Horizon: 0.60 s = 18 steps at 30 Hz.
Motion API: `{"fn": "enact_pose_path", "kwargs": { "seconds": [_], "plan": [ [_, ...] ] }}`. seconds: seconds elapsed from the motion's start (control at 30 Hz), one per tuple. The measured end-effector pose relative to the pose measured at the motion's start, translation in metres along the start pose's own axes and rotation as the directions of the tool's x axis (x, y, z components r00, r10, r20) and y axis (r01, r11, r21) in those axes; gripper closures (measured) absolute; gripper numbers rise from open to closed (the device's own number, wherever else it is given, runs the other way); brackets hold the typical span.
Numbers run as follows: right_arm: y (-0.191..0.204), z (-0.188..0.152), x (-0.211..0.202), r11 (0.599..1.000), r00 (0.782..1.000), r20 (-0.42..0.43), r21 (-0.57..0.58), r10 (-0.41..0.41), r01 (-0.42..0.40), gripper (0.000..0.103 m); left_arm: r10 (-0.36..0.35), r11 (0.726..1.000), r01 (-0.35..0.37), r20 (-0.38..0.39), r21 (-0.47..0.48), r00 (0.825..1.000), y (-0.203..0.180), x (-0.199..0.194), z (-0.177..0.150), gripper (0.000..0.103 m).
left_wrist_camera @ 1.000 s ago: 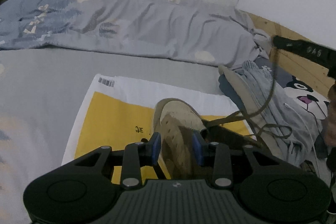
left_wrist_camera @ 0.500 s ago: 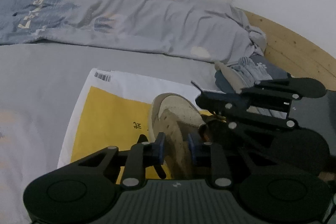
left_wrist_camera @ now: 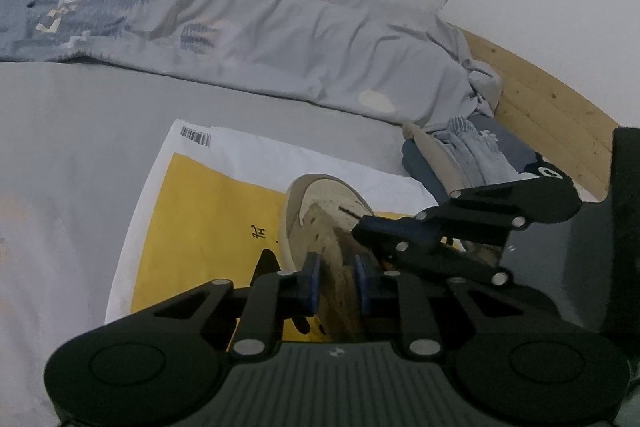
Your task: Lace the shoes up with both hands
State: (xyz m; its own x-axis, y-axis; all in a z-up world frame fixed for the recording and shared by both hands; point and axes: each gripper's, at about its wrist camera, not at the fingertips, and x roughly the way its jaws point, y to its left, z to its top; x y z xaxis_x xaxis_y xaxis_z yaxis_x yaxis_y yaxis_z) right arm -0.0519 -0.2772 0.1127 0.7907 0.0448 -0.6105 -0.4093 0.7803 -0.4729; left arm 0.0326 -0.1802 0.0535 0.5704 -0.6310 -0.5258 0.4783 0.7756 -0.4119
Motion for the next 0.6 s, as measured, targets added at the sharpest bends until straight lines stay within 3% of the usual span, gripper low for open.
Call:
{"fn": "enact_pose_path", "kwargs": {
  "seconds": [0.6],
  "plan": [
    [0.018,-0.004,0.021,0.990,0.998,-0.053,-0.139,-0.034,0.027,0.102,-0.039,0.997,0.039,0.003,-0.064,0.999,0.014,0.001,-0.001,0.085]
  ]
}}
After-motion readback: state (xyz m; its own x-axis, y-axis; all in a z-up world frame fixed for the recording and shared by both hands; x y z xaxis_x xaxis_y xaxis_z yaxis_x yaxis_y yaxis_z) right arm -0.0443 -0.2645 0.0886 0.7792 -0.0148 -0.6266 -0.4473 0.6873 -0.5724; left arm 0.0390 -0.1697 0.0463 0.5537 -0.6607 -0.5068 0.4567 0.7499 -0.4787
